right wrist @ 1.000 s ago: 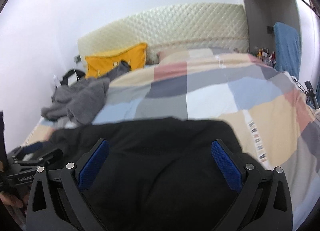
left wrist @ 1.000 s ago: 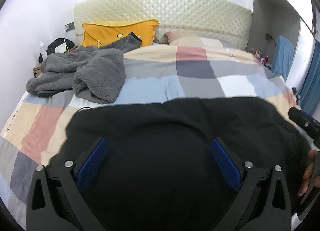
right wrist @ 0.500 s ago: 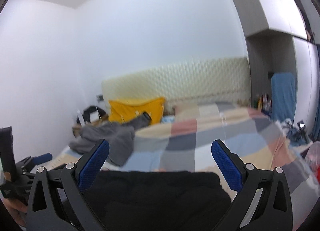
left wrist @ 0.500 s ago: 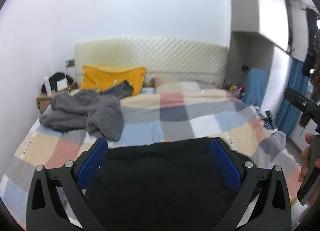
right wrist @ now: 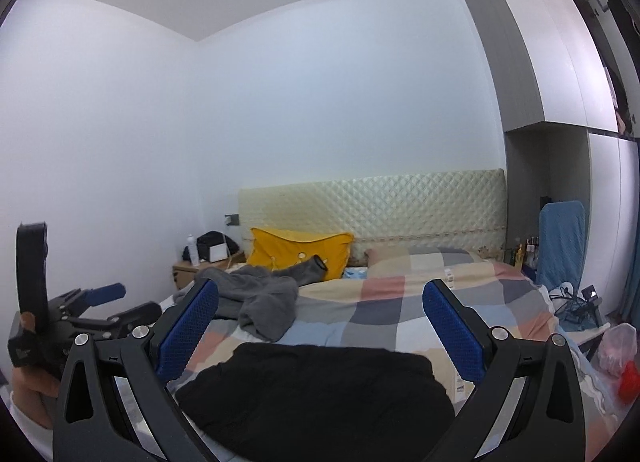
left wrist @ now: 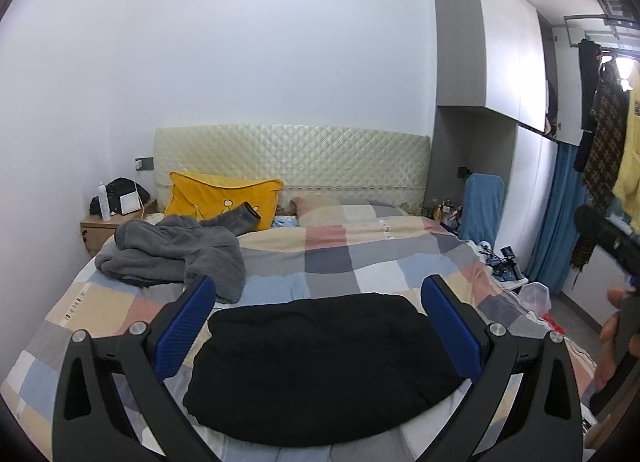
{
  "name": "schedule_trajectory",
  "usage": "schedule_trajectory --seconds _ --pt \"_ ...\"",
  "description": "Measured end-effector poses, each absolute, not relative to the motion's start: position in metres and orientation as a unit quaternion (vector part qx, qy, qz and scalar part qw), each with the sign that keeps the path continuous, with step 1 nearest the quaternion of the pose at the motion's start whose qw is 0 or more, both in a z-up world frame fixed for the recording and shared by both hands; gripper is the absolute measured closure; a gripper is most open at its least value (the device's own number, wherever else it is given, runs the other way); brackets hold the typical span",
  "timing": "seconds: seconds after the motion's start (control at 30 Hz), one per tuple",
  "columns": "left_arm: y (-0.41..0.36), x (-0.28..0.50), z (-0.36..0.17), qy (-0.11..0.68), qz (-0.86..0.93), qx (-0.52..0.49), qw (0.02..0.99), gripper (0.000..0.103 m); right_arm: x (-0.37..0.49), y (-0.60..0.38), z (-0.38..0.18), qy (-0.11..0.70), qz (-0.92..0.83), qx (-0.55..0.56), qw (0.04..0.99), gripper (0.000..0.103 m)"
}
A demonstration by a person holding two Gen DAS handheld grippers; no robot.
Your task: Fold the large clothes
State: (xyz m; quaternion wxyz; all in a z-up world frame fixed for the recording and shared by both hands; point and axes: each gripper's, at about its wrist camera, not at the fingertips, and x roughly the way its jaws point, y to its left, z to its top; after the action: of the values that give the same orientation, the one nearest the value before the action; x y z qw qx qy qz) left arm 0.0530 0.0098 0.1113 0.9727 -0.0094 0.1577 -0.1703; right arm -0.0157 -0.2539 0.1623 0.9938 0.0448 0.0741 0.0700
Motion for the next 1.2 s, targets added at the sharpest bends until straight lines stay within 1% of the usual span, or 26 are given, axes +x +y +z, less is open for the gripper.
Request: schedule_trajectory --seconds 0.2,0.27,0.53,0.67,0.8,0.93,1.2 --pt "0.013 0.027 0.112 0.140 -0.156 0.004 0.978 0.001 -0.035 -0.254 0.137 0.089 0.035 0.049 0.994 0.000" --pt "0.015 0.023 0.107 0.145 -0.151 0.003 0.978 0.001 -0.037 -0.256 0.125 0.107 0.034 0.053 0.992 0.000" --pt "0.021 0.026 0.065 0.221 -0.139 -0.041 0.964 0.001 -0.040 -0.254 0.083 0.183 0.025 0.057 0.981 0.000" --pt "0.019 0.023 0.046 0.251 -0.129 -0.048 0.958 0.001 -0.049 -0.248 0.071 0.200 0.020 0.050 0.978 0.000" --pt "0.010 0.016 0.033 0.266 -0.130 -0.041 0.954 0.001 -0.052 -0.246 0.056 0.209 0.023 0.057 0.976 0.000" --pt "0.010 0.011 0.026 0.273 -0.111 -0.043 0.955 0.001 -0.050 -0.244 0.043 0.235 0.024 0.057 0.970 0.000" --pt "0.003 0.009 0.017 0.289 -0.105 -0.025 0.951 0.000 -0.050 -0.246 0.034 0.252 0.016 0.050 0.966 0.000"
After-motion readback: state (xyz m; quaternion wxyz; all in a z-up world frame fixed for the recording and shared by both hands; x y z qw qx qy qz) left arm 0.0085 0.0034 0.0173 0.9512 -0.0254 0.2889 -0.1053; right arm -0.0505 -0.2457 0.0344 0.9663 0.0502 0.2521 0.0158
